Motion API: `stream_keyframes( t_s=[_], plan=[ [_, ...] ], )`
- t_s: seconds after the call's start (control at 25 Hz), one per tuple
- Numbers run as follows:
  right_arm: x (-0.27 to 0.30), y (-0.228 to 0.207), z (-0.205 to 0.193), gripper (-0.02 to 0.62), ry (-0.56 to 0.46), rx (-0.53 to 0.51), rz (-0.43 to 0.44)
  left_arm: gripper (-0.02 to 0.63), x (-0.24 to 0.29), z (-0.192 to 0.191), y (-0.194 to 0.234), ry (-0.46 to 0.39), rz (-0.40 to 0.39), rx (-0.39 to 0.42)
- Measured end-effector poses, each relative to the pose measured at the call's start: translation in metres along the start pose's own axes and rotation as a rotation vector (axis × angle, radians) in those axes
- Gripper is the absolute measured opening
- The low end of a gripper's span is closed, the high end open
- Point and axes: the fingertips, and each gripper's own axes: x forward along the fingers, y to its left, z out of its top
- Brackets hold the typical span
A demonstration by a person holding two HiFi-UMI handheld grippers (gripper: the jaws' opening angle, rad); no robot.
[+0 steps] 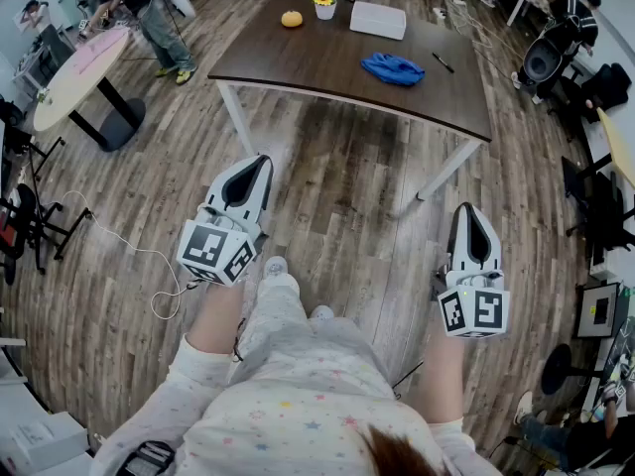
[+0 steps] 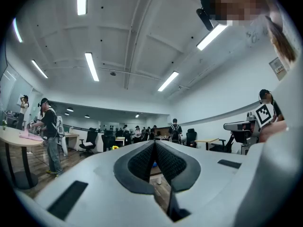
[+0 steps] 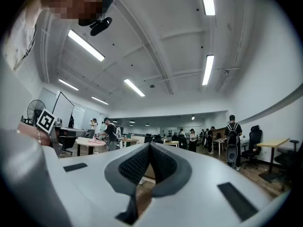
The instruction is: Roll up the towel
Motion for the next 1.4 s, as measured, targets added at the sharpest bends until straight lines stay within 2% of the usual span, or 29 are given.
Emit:
stream_keyframes(
  t_s=[0.36, 0.68, 0.72, 0.8, 0.84, 0.96, 1.08, 1.4],
  plan=[
    [0.001, -0.002, 0.006, 0.0, -0.01, -0.003, -0.001, 0.009, 0.007, 0.001, -0.01, 0.008, -0.004, 0.005],
    [0.003, -0.009, 0.004, 0.002, -0.011, 0.035, -0.013, 0.014, 0.016, 0.004, -0.01, 0.004, 0.015, 0.009],
    [0.005, -0.01, 0.001, 0.024, 0.0, 0.037, -0.021, 0.029, 0.018, 0.003, -0.009, 0.009, 0.021, 0.011],
    [0.011, -0.012, -0.005, 0.157, 0.025, 0.048, -0.032, 0.16, 0.024, -0.001, -0.006, 0.033, 0.032, 0.011],
    [0.016, -0.013, -0.008, 0.202, 0.033, 0.056, -0.035, 0.204, 0.027, -0.003, -0.003, 0.044, 0.036, 0.009],
    [0.033, -0.016, -0.013, 0.287, 0.049, 0.071, -0.038, 0.244, 0.04, -0.006, 0.005, 0.056, 0.04, 0.01],
    [0.057, -0.017, -0.019, 0.333, 0.073, 0.074, -0.03, 0.253, 0.057, -0.007, 0.016, 0.053, 0.038, 0.012],
    [0.141, -0.032, -0.037, 0.353, 0.097, 0.07, -0.026, 0.253, 0.136, -0.026, 0.065, 0.048, 0.034, 0.008]
  ],
)
